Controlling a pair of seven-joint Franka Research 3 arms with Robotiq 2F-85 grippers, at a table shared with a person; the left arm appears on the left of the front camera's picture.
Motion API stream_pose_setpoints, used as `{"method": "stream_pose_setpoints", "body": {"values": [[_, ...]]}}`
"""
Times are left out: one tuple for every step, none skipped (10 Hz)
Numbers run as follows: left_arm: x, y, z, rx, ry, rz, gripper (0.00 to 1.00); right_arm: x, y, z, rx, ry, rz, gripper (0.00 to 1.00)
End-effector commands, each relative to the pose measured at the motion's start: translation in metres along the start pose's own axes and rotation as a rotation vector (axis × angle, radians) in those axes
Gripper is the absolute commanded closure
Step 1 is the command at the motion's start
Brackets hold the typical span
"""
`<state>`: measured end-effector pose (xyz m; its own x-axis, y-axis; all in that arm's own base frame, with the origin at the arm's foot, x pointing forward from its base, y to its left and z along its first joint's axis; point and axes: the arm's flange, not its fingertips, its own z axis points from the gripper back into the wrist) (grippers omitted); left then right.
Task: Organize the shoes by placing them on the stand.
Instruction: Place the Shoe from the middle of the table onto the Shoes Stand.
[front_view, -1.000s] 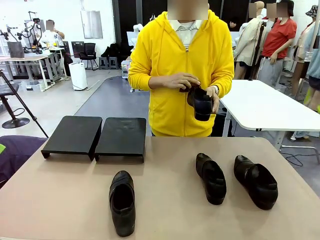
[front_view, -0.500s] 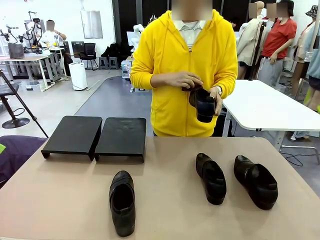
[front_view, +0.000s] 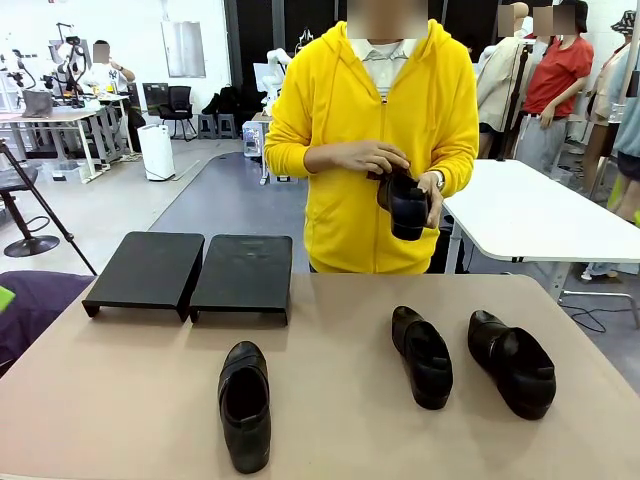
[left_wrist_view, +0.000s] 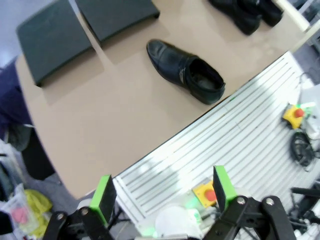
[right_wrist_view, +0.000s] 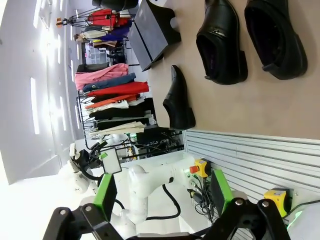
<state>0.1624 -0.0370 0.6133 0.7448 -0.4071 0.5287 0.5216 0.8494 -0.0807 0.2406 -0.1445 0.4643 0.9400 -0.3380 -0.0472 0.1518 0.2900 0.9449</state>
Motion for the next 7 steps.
{"method": "stream_pose_setpoints", "body": {"values": [[0.051, -0.055, -0.063, -0.028, 0.144, 0.127, 0.0, 0.001, 0.004, 0.002, 0.021, -0.004, 0.01, 0.0], [0.075, -0.082, -0.097, 0.029, 0.188, 0.244, 0.0, 0.001, 0.004, 0.002, 0.021, -0.004, 0.01, 0.0], [0.093, -0.104, -0.134, 0.057, 0.211, 0.284, 0.0, 0.001, 0.004, 0.002, 0.021, -0.004, 0.01, 0.0], [0.103, -0.123, -0.171, 0.117, 0.214, 0.333, 0.0, 0.001, 0.004, 0.002, 0.021, -0.004, 0.01, 0.0], [0.11, -0.137, -0.208, 0.195, 0.177, 0.39, 0.0, 0.001, 0.004, 0.002, 0.021, -0.004, 0.01, 0.0], [0.113, -0.139, -0.218, 0.24, 0.14, 0.412, 0.0, 0.001, 0.004, 0.002, 0.021, -0.004, 0.01, 0.0], [0.116, -0.134, -0.204, 0.234, 0.104, 0.396, 0.0, 0.001, 0.004, 0.002, 0.021, -0.004, 0.01, 0.0]]}}
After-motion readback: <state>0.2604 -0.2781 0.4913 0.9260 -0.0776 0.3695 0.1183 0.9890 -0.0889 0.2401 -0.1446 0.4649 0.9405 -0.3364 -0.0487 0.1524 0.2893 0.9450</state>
